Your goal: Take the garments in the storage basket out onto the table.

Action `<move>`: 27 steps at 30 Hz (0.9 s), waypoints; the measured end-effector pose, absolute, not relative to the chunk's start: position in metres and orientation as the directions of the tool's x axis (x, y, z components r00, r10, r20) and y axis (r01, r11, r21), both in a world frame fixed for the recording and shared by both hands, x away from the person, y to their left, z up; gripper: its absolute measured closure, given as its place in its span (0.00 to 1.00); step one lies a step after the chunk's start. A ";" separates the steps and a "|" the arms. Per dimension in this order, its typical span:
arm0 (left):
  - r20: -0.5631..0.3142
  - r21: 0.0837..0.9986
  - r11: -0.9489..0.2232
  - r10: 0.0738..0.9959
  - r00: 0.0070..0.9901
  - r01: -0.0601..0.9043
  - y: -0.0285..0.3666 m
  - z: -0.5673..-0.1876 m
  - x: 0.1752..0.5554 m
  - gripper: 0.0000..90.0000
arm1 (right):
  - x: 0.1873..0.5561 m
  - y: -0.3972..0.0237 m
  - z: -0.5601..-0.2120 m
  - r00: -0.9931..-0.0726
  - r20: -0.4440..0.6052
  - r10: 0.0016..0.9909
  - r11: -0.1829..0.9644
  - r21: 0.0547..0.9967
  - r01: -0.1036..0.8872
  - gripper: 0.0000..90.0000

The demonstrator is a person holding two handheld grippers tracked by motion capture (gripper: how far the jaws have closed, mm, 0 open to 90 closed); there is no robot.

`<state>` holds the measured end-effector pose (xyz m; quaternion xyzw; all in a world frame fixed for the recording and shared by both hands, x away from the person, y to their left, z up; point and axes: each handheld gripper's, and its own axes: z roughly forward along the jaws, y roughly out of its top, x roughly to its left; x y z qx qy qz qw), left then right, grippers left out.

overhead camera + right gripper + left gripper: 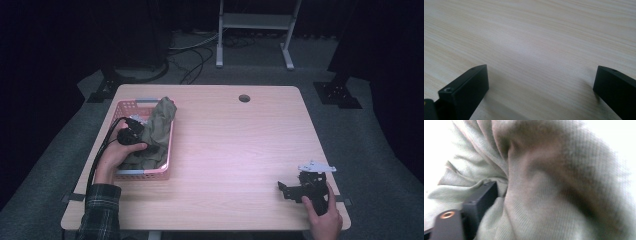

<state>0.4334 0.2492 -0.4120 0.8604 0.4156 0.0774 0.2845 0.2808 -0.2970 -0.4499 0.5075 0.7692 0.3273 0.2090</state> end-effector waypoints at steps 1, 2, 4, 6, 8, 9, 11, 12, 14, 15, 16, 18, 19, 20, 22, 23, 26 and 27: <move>-0.108 0.557 -0.488 0.759 0.642 0.672 0.249 -0.412 0.433 0.24 | 0.281 -0.297 -0.450 -0.398 0.010 0.917 0.271 0.716 0.644 0.00; -0.110 0.557 -0.490 0.757 0.644 0.671 0.250 -0.411 0.433 0.26 | 0.281 -0.297 -0.450 -0.398 0.011 0.918 0.271 0.716 0.644 0.00; -0.112 0.554 -0.488 0.759 0.641 0.675 0.250 -0.410 0.432 0.33 | 0.281 -0.297 -0.450 -0.397 0.011 0.918 0.271 0.716 0.644 0.00; -0.101 0.551 -0.497 0.758 0.645 0.670 0.249 -0.409 0.431 0.35 | 0.281 -0.297 -0.450 -0.398 0.010 0.917 0.271 0.716 0.643 0.00; -0.101 0.552 -0.502 0.752 0.651 0.666 0.249 -0.409 0.431 0.38 | 0.281 -0.297 -0.450 -0.397 0.011 0.918 0.271 0.716 0.644 0.00; -0.104 0.550 -0.500 0.753 0.650 0.668 0.249 -0.408 0.431 0.42 | 0.281 -0.297 -0.450 -0.397 0.011 0.918 0.271 0.716 0.644 0.00; -0.102 0.549 -0.501 0.754 0.649 0.669 0.249 -0.407 0.431 0.45 | 0.281 -0.297 -0.450 -0.397 0.011 0.918 0.271 0.716 0.644 0.00; -0.099 0.549 -0.502 0.754 0.649 0.668 0.249 -0.407 0.430 0.46 | 0.281 -0.297 -0.450 -0.397 0.011 0.918 0.270 0.716 0.644 0.00; -0.096 0.548 -0.504 0.755 0.648 0.668 0.248 -0.407 0.430 0.47 | 0.281 -0.297 -0.450 -0.398 0.010 0.917 0.271 0.716 0.644 0.00; -0.096 0.548 -0.504 0.755 0.648 0.668 0.248 -0.407 0.430 0.48 | 0.281 -0.297 -0.450 -0.398 0.010 0.917 0.271 0.716 0.644 0.00; -0.086 0.551 -0.524 0.738 0.669 0.649 0.247 -0.407 0.430 0.50 | 0.281 -0.297 -0.450 -0.398 0.010 0.917 0.271 0.716 0.644 0.00; -0.098 0.549 -0.514 0.743 0.662 0.659 0.248 -0.406 0.430 0.55 | 0.281 -0.297 -0.450 -0.398 0.011 0.918 0.271 0.716 0.644 0.00; -0.111 0.549 -0.502 0.749 0.654 0.668 0.249 -0.406 0.430 0.56 | 0.281 -0.297 -0.450 -0.397 0.011 0.918 0.270 0.716 0.644 0.00; -0.117 0.548 -0.499 0.749 0.652 0.671 0.250 -0.405 0.431 0.58 | 0.281 -0.297 -0.450 -0.397 0.011 0.918 0.271 0.716 0.644 0.00; -0.130 0.544 -0.492 0.751 0.648 0.679 0.250 -0.405 0.431 0.61 | 0.281 -0.297 -0.450 -0.397 0.011 0.918 0.270 0.716 0.644 0.00; -0.130 0.544 -0.492 0.751 0.648 0.679 0.250 -0.405 0.431 0.61 | 0.281 -0.297 -0.450 -0.397 0.011 0.918 0.270 0.716 0.644 0.00; -0.137 0.542 -0.490 0.750 0.647 0.683 0.251 -0.404 0.431 0.61 | 0.281 -0.297 -0.450 -0.397 0.011 0.918 0.270 0.716 0.644 0.00; -0.137 0.542 -0.490 0.750 0.647 0.683 0.251 -0.404 0.431 0.61 | 0.281 -0.297 -0.450 -0.397 0.011 0.918 0.270 0.716 0.644 0.00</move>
